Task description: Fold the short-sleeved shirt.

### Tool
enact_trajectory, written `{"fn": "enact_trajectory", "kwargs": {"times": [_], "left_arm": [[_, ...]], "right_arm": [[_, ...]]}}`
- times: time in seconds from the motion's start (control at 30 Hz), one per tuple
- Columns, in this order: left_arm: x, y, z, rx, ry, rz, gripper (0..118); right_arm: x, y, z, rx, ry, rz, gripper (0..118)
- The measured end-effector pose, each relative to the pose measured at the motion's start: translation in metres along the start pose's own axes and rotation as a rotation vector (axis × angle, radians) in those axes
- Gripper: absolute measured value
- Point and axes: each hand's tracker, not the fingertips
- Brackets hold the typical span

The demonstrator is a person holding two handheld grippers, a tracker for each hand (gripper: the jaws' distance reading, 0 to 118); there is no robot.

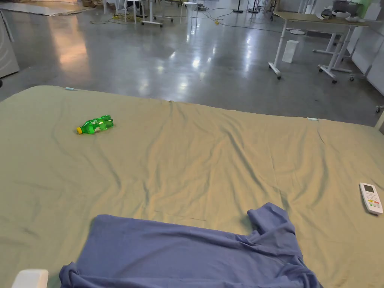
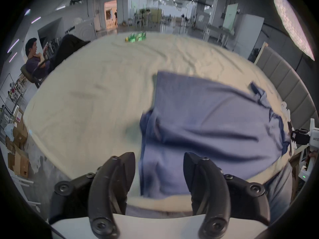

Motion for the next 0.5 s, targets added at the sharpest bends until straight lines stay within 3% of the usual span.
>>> {"fn": "enact_trajectory", "kwargs": {"times": [0.2, 0.27, 0.3, 0.37, 0.4, 0.47, 0.5], "left_arm": [[0.031, 0.048, 0.023, 0.268, 0.005, -0.032, 62], [0.044, 0.060, 0.032, 0.362, 0.021, -0.033, 61], [0.050, 0.066, 0.037, 0.415, 0.023, -0.031, 60], [0.060, 0.075, 0.047, 0.502, 0.018, -0.035, 57], [0.067, 0.077, 0.052, 0.545, 0.026, -0.041, 48], [0.077, 0.082, 0.061, 0.611, 0.034, -0.073, 44], [0.080, 0.083, 0.063, 0.634, 0.046, -0.090, 34]], "right_arm": [[-0.015, 0.041, 0.017, 0.331, 0.025, -0.068, 74], [-0.025, 0.052, 0.023, 0.420, 0.026, -0.082, 61], [-0.032, 0.057, 0.026, 0.464, 0.021, -0.081, 44], [-0.043, 0.069, 0.034, 0.547, 0.013, -0.088, 24], [-0.048, 0.072, 0.035, 0.581, 0.016, -0.094, 22], [-0.057, 0.079, 0.039, 0.645, 0.030, -0.096, 21], [-0.061, 0.082, 0.040, 0.664, 0.045, -0.103, 18]]}}
